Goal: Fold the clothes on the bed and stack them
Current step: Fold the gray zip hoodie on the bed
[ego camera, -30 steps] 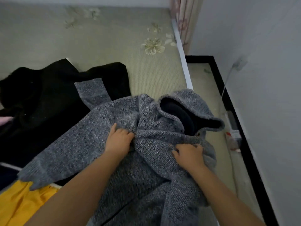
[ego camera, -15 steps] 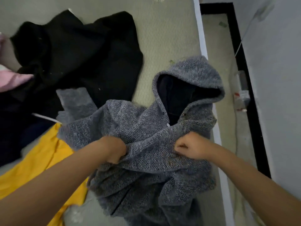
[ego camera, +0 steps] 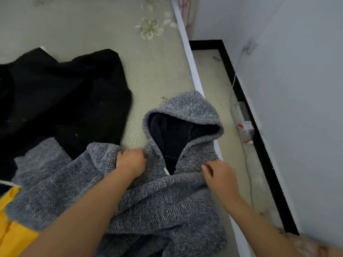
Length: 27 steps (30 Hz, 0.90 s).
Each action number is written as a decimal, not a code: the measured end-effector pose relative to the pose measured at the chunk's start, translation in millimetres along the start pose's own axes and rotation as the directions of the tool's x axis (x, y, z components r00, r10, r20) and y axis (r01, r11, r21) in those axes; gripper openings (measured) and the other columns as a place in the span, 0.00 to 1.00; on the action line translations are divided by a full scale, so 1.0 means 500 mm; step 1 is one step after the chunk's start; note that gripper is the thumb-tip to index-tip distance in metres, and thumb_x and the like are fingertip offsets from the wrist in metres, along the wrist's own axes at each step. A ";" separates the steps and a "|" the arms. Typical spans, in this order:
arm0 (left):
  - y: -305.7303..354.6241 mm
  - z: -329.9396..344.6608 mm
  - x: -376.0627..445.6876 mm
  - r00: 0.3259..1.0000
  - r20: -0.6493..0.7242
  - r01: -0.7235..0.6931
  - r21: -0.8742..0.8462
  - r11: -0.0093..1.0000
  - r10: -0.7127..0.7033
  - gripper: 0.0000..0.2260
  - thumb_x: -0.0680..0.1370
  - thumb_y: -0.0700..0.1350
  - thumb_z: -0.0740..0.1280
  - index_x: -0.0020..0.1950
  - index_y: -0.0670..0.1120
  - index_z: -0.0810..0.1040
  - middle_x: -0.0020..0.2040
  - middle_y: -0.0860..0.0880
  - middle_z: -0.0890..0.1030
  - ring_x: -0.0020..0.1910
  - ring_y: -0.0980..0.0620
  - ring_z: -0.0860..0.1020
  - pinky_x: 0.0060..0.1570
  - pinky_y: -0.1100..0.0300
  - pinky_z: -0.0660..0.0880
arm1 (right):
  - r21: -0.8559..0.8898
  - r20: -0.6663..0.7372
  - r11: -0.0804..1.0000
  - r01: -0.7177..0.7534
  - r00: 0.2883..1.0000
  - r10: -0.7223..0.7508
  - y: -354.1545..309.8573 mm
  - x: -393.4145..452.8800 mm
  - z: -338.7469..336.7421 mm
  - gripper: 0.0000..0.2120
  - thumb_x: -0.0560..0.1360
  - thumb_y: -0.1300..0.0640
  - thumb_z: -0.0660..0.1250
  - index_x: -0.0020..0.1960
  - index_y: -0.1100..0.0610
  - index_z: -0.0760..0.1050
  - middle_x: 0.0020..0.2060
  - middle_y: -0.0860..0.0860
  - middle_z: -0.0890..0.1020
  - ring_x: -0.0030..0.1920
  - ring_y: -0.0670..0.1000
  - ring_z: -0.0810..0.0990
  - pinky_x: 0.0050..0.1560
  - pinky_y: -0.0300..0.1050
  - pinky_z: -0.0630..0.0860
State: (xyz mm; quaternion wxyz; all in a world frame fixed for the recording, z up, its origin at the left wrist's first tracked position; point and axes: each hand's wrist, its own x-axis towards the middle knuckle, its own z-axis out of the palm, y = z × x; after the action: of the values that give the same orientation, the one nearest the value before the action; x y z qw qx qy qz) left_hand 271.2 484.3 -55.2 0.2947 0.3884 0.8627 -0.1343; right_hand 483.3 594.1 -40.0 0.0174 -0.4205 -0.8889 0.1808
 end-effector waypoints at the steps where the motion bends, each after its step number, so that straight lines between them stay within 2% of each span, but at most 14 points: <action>1: -0.001 0.007 0.004 1.000 0.014 0.026 -0.014 1.000 -0.026 0.15 0.80 0.50 0.56 0.63 0.43 0.68 0.62 0.42 0.74 0.63 0.43 0.70 0.63 0.50 0.64 | -0.054 -0.088 0.994 -0.100 0.992 0.095 -0.001 0.016 -0.002 0.09 0.72 0.56 0.69 0.43 0.63 0.78 0.38 0.58 0.80 0.41 0.60 0.78 0.40 0.48 0.69; 3: -0.003 0.016 0.011 0.998 -0.045 0.037 -0.050 0.998 -0.039 0.14 0.80 0.50 0.56 0.59 0.43 0.72 0.58 0.42 0.77 0.59 0.43 0.73 0.58 0.52 0.67 | -0.136 0.058 0.921 -0.365 0.925 0.375 -0.009 0.060 -0.005 0.18 0.75 0.48 0.64 0.55 0.62 0.75 0.50 0.57 0.79 0.53 0.59 0.75 0.51 0.51 0.69; 4: -0.002 0.016 0.012 0.995 -0.090 0.024 -0.066 0.998 -0.030 0.13 0.80 0.49 0.57 0.58 0.43 0.73 0.57 0.42 0.78 0.57 0.43 0.74 0.55 0.53 0.68 | -0.172 0.153 0.872 -0.459 0.862 0.483 -0.010 0.081 -0.004 0.19 0.75 0.45 0.62 0.55 0.60 0.73 0.53 0.56 0.78 0.56 0.58 0.74 0.55 0.50 0.67; 6: 0.005 0.011 0.011 0.988 -0.153 -0.015 -0.137 0.990 -0.006 0.11 0.80 0.46 0.58 0.55 0.42 0.73 0.54 0.41 0.78 0.54 0.41 0.75 0.50 0.53 0.70 | -0.220 0.264 0.823 -0.523 0.780 0.567 -0.008 0.110 0.005 0.12 0.76 0.48 0.61 0.46 0.57 0.71 0.50 0.54 0.79 0.54 0.57 0.75 0.60 0.50 0.64; 7: 0.007 0.006 0.009 0.984 -0.180 -0.031 -0.205 0.978 -0.006 0.09 0.80 0.45 0.58 0.53 0.41 0.73 0.53 0.40 0.78 0.53 0.41 0.75 0.48 0.52 0.70 | -0.238 0.269 0.819 -0.522 0.775 0.572 -0.010 0.117 0.008 0.10 0.77 0.51 0.60 0.41 0.56 0.70 0.45 0.52 0.79 0.53 0.56 0.76 0.61 0.50 0.62; 9: 0.005 -0.011 0.003 0.984 -0.178 -0.056 -0.381 0.923 -0.014 0.07 0.80 0.45 0.57 0.48 0.42 0.68 0.53 0.38 0.77 0.53 0.40 0.74 0.49 0.51 0.69 | -0.262 0.224 0.841 -0.473 0.818 0.530 -0.023 0.124 0.005 0.12 0.76 0.55 0.60 0.35 0.55 0.69 0.33 0.49 0.73 0.48 0.55 0.76 0.61 0.50 0.61; 10: 0.000 -0.022 -0.004 0.989 -0.150 -0.078 -0.462 0.883 0.009 0.06 0.80 0.45 0.56 0.47 0.43 0.66 0.54 0.37 0.76 0.54 0.39 0.73 0.52 0.50 0.68 | -0.264 0.190 0.861 -0.435 0.852 0.488 -0.033 0.122 -0.003 0.10 0.76 0.55 0.60 0.36 0.55 0.71 0.31 0.49 0.70 0.45 0.55 0.75 0.59 0.48 0.61; 13: -0.026 -0.060 -0.044 0.988 -0.105 -0.152 -0.598 0.787 0.112 0.08 0.82 0.47 0.53 0.53 0.43 0.65 0.57 0.38 0.74 0.60 0.40 0.71 0.60 0.49 0.65 | -0.178 0.107 0.938 -0.299 0.941 0.320 -0.084 0.109 -0.064 0.08 0.77 0.52 0.61 0.50 0.55 0.75 0.39 0.51 0.79 0.48 0.55 0.76 0.53 0.46 0.60; 14: -0.038 -0.073 -0.063 0.981 -0.155 -0.183 -0.565 0.805 0.115 0.08 0.82 0.47 0.53 0.52 0.43 0.64 0.54 0.38 0.76 0.57 0.40 0.73 0.57 0.50 0.65 | -0.142 0.088 0.957 -0.254 0.960 0.268 -0.106 0.103 -0.092 0.09 0.77 0.53 0.61 0.53 0.55 0.75 0.44 0.53 0.80 0.50 0.56 0.77 0.53 0.46 0.60; 16: -0.070 -0.100 -0.108 0.936 -0.344 -0.201 -0.366 0.909 0.068 0.07 0.82 0.48 0.51 0.48 0.45 0.60 0.43 0.41 0.79 0.46 0.41 0.76 0.45 0.54 0.63 | -0.104 0.063 0.981 -0.163 0.983 0.171 -0.157 0.087 -0.155 0.09 0.76 0.56 0.61 0.55 0.56 0.73 0.48 0.54 0.80 0.51 0.56 0.76 0.54 0.46 0.61; 19: -0.134 -0.158 -0.199 0.837 -0.547 -0.137 -0.240 0.961 -0.018 0.07 0.81 0.50 0.51 0.48 0.47 0.59 0.34 0.49 0.76 0.41 0.43 0.76 0.41 0.56 0.58 | -0.097 0.067 0.993 -0.061 0.996 0.067 -0.261 0.049 -0.265 0.14 0.74 0.62 0.61 0.59 0.53 0.72 0.40 0.50 0.76 0.52 0.55 0.75 0.59 0.47 0.60; 22: -0.209 -0.226 -0.312 0.762 -0.644 -0.128 -0.259 0.957 -0.072 0.09 0.79 0.52 0.57 0.49 0.47 0.65 0.41 0.48 0.79 0.45 0.44 0.77 0.44 0.55 0.60 | -0.131 0.037 0.989 0.064 0.998 -0.060 -0.383 -0.010 -0.363 0.13 0.73 0.65 0.59 0.53 0.51 0.71 0.31 0.46 0.69 0.43 0.54 0.73 0.61 0.49 0.59; 25: -0.293 -0.292 -0.461 0.681 -0.717 -0.130 -0.321 0.938 -0.151 0.09 0.78 0.53 0.61 0.48 0.47 0.69 0.46 0.46 0.80 0.50 0.43 0.77 0.47 0.54 0.63 | -0.176 0.003 0.969 0.172 0.985 -0.175 -0.516 -0.108 -0.434 0.08 0.71 0.67 0.59 0.43 0.54 0.66 0.32 0.48 0.68 0.41 0.54 0.72 0.60 0.50 0.60; 27: -0.340 -0.326 -0.558 0.624 -0.757 -0.123 -0.339 0.933 -0.193 0.10 0.78 0.52 0.61 0.53 0.47 0.74 0.51 0.45 0.80 0.53 0.43 0.77 0.49 0.54 0.65 | -0.180 -0.047 0.959 0.216 0.972 -0.228 -0.588 -0.181 -0.470 0.09 0.71 0.67 0.59 0.40 0.54 0.65 0.31 0.48 0.68 0.39 0.53 0.70 0.60 0.51 0.61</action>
State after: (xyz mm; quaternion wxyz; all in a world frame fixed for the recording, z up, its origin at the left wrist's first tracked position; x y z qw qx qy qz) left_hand 224.1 282.0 245.1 -0.0451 0.3301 0.9211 0.2012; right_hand 366.8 427.2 289.2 0.0307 -0.3237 -0.9418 0.0850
